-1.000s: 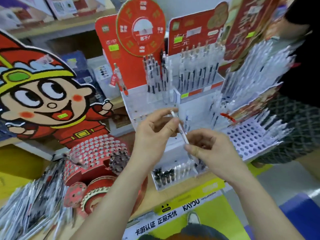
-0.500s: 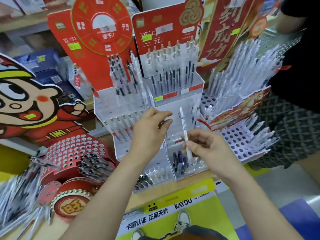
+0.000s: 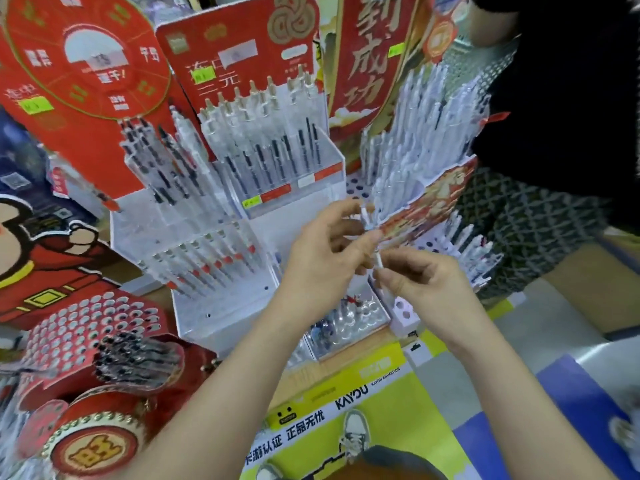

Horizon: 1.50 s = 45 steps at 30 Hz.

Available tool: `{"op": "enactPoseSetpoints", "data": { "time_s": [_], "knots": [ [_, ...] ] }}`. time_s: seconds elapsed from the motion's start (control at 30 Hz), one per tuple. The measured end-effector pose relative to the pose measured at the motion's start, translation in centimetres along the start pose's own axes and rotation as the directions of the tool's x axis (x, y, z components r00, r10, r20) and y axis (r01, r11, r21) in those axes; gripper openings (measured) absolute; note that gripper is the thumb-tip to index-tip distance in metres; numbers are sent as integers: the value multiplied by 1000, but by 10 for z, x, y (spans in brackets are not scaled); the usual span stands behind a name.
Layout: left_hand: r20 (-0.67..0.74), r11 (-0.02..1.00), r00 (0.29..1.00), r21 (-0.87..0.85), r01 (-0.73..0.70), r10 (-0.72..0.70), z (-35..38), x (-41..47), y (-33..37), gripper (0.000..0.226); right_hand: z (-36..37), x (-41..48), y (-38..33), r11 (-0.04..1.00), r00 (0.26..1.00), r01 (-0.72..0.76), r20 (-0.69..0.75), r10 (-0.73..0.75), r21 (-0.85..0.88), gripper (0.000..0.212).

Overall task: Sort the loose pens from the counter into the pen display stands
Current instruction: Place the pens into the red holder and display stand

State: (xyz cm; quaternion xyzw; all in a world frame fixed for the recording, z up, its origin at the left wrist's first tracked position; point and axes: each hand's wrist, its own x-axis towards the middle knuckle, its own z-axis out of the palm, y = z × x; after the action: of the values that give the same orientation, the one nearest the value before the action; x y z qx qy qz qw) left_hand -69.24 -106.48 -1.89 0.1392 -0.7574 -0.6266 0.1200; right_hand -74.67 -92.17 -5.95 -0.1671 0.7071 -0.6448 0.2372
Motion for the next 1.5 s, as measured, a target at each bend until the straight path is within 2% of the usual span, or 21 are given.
{"op": "enactPoseSetpoints", "data": {
  "time_s": [0.1,0.17,0.27,0.33,0.4,0.5,0.6,0.77,0.87,0.97,1.03,1.07,1.13,1.23,1.3,1.4,1.43,1.5],
  "knots": [
    [-42,998,999,-56,-30,28,22,11,-5,18,-21,-9,6,999,996,27,-80,-29,-22,23],
    [-14,998,998,-17,-66,65,38,16,-9,21,-44,-14,12,995,956,72,-279,-89,-73,24],
    [41,997,998,56,-49,47,64,21,-20,25,-85,-17,35,995,777,53,-623,-93,-83,29],
    [81,990,996,137,-36,25,81,24,-33,19,-105,-16,57,998,691,-27,-723,-18,-50,29],
    [108,981,994,188,-38,18,99,27,-46,13,-112,-14,78,991,700,-120,-703,124,56,30],
    [128,972,992,228,-48,19,118,34,-63,11,-108,-14,99,953,747,-241,-591,304,186,46],
    [121,958,991,273,-90,58,130,42,-76,11,-102,-12,107,931,765,-282,-531,364,233,56],
    [170,911,978,374,-177,120,137,50,-90,10,-97,-10,107,921,800,-325,-456,390,217,54],
    [305,816,927,465,-344,218,140,54,-96,14,-90,-9,100,930,832,-277,-424,358,243,46],
    [469,643,846,571,-511,255,145,58,-97,41,-89,-7,104,940,855,-275,-396,335,201,47],
    [530,512,811,639,-574,248,147,62,-95,34,-90,-7,104,943,862,-282,-386,330,175,49],
    [542,496,817,664,-560,198,147,66,-96,23,-90,-7,104,945,864,-287,-383,327,160,49],
    [505,524,853,694,-493,133,147,72,-94,14,-90,-8,101,949,871,-282,-378,315,140,48],
    [460,603,878,667,-438,129,148,71,-90,22,-90,-9,96,952,861,-269,-406,306,147,48],
    [463,638,880,646,-420,110,147,67,-85,24,-90,-10,94,951,823,-288,-480,305,110,46],
    [448,706,890,604,-371,85,138,58,-78,36,-89,-13,85,969,767,-245,-607,208,23,38],
    [416,734,903,580,-353,105,131,52,-74,38,-88,-13,79,977,765,-214,-619,175,12,38],
    [314,788,936,530,-312,159,114,36,-66,33,-82,-11,64,988,807,-157,-578,122,-11,37]
  ]
}}
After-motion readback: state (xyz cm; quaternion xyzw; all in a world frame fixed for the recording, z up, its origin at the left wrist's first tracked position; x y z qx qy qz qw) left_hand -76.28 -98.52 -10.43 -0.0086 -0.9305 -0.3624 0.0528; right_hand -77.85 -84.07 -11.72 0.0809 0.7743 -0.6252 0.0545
